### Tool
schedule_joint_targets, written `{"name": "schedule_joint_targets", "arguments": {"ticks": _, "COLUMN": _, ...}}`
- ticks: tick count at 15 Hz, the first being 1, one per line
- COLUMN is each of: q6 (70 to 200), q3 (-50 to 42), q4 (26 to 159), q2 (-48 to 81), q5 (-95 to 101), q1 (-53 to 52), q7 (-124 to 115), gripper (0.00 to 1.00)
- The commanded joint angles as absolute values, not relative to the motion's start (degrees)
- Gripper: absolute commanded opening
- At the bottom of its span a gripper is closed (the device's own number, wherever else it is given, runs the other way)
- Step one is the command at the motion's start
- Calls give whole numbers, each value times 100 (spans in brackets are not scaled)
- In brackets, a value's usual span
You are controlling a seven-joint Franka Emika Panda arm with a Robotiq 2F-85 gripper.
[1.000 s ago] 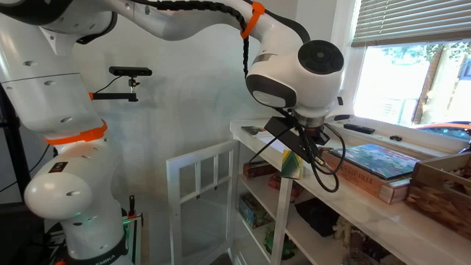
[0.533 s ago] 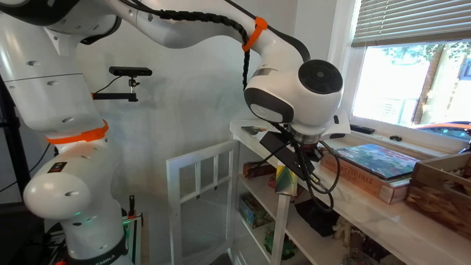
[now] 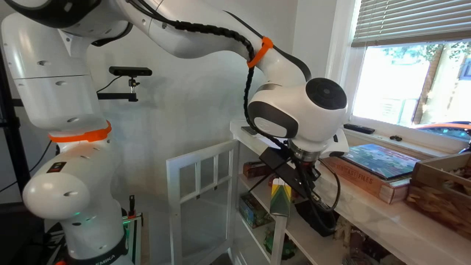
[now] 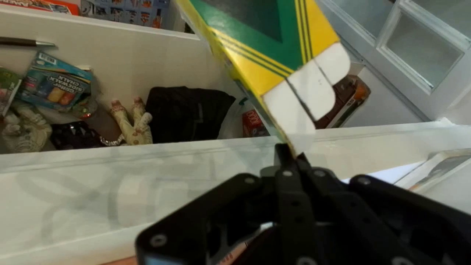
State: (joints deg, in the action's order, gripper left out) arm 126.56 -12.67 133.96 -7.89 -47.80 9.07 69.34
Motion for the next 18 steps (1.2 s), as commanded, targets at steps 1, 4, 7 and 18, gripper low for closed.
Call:
{"name": "schedule_joint_targets", "arguments": {"ticks": 1, "q6": 12746, "q3": -1275, "q4": 13393, "q2": -617, "q5": -4543, "q1": 952, "q7": 6969, "gripper": 0}}
{"name": "schedule_joint_targets", "arguments": {"ticks": 4, "q6": 13071, "q3": -1244, "q4": 13440, "q2": -516, "q5": -4574, "q1": 946, "q7": 7014, "gripper": 0}}
{"name": "schedule_joint_targets", "arguments": {"ticks": 7, "q6": 13543, "q3": -1196, "q4": 13496, "q2": -438, "q5": -4633, "q1": 923, "q7": 7021, "gripper": 0}}
{"name": "schedule_joint_targets", "arguments": {"ticks": 18, "q6": 14048, "q3": -1114, "q4": 13553, "q2": -325, "q5": -4640, "q1": 897, "q7": 6959, "gripper": 1}}
